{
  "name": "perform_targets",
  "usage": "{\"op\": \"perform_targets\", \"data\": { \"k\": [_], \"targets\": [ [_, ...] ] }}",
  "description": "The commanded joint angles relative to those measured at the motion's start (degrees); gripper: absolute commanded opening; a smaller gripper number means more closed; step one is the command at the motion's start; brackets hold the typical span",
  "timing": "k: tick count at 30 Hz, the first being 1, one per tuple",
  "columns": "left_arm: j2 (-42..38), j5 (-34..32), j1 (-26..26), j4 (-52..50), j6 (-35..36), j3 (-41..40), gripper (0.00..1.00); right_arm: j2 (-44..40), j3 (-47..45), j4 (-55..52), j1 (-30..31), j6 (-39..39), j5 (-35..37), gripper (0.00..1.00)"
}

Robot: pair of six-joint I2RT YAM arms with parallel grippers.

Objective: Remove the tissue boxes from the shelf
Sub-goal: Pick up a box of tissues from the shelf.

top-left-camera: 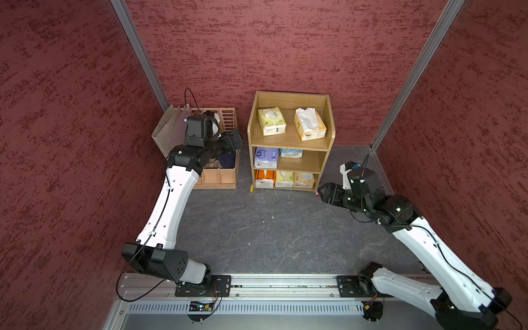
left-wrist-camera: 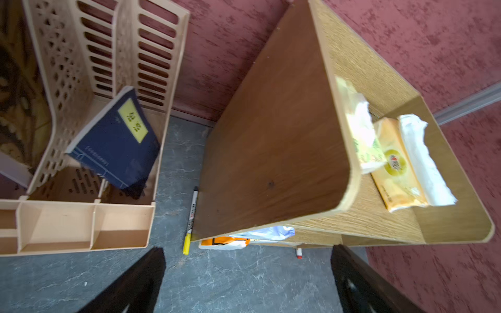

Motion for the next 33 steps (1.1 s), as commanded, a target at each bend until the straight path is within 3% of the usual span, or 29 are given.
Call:
{"op": "perform_targets", "data": {
  "k": [1,6,11,18,25,33],
  "targets": [
    [-0.1,4.6,0.2,-1.4,2.0,5.4,1.0,8.6,11.9,2.1,2.6,-1.1,-0.1,0.82],
    [3.5,13.8,-0.9,3.5,-1.6,9.0,1.0,20.2,27.8,9.0,2.7,-3.2,-4.1,0.79],
    [5.9,15.6,-2.6,3.6,-2.8,12.0,1.0,29.8,39.2,12.7,2.4,-4.7,-3.6,0.75],
    [4.8,17.2,-4.0,5.4,-4.0,8.8,1.0,45.6,59.0,10.1,-0.3,-2.9,-5.4,0.69],
    [4.9,17.5,-4.4,4.0,-3.8,8.7,1.0,50.2,60.2,16.0,-3.0,1.5,-5.8,0.65],
    [5.0,16.7,-4.4,1.7,-1.5,9.1,1.0,52.5,60.1,15.3,-4.5,1.5,-2.4,0.65]
  ]
}}
